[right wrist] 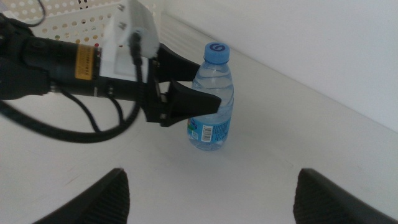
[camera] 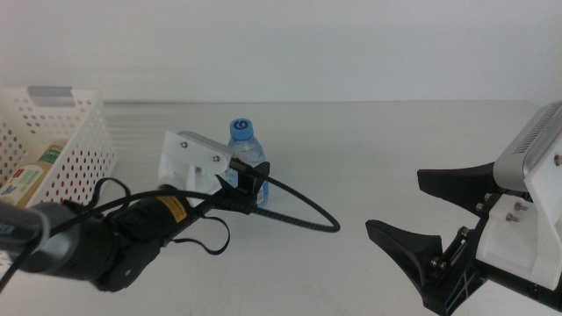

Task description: Use arms to grab the bottles and put them into the dustbin to the left of the table.

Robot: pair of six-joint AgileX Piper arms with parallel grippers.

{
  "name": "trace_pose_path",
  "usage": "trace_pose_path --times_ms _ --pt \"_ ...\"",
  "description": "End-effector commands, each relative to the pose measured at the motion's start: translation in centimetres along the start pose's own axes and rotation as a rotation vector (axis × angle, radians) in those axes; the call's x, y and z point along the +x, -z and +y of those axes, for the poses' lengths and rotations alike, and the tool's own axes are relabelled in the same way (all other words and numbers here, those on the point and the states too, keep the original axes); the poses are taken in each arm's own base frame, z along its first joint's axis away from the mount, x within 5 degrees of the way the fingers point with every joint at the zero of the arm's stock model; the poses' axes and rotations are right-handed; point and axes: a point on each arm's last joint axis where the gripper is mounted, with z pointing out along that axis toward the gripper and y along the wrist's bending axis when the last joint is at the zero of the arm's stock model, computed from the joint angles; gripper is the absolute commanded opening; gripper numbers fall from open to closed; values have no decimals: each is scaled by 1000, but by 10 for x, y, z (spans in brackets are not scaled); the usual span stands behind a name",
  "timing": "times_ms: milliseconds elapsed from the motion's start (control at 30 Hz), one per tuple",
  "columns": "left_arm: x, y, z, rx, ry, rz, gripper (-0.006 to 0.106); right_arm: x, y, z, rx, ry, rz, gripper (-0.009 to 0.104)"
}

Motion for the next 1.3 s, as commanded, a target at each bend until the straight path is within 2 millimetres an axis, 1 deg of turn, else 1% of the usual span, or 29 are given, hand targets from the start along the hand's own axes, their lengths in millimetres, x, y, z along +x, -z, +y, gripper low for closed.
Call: trace_pose_path --times_ms 0,433,533,633,733,767,800,900,967,1033,1267 --pt "-24 -7 0 8 12 -129 90 -17 3 -1 2 14 -108 84" --pt "-19 -42 10 -15 24 -141 90 -17 3 -1 2 14 -108 84" --pt "-16 -47 13 -32 36 -137 88 -17 3 -1 2 14 -108 84" --pt "-15 -47 15 -60 55 -137 78 -17 3 -1 2 14 -108 84" --pt "-19 -46 15 -56 49 -144 56 -17 3 -1 2 14 -108 84" --pt "-22 -45 13 -45 39 -142 47 -17 3 -1 2 14 -108 84" --pt "-24 -43 11 -29 24 -129 37 -17 3 -1 2 14 -108 84" --pt "-36 -33 4 9 -24 -69 13 -17 3 -1 2 14 -108 84" --pt "-48 -22 3 -4 -26 -28 3 -17 3 -1 2 14 -108 84" --pt "-60 -10 2 -22 -14 -9 0 -17 3 -1 2 14 -108 84" --pt "-108 43 -6 -77 4 5 0 -17 3 -1 2 14 -108 84"
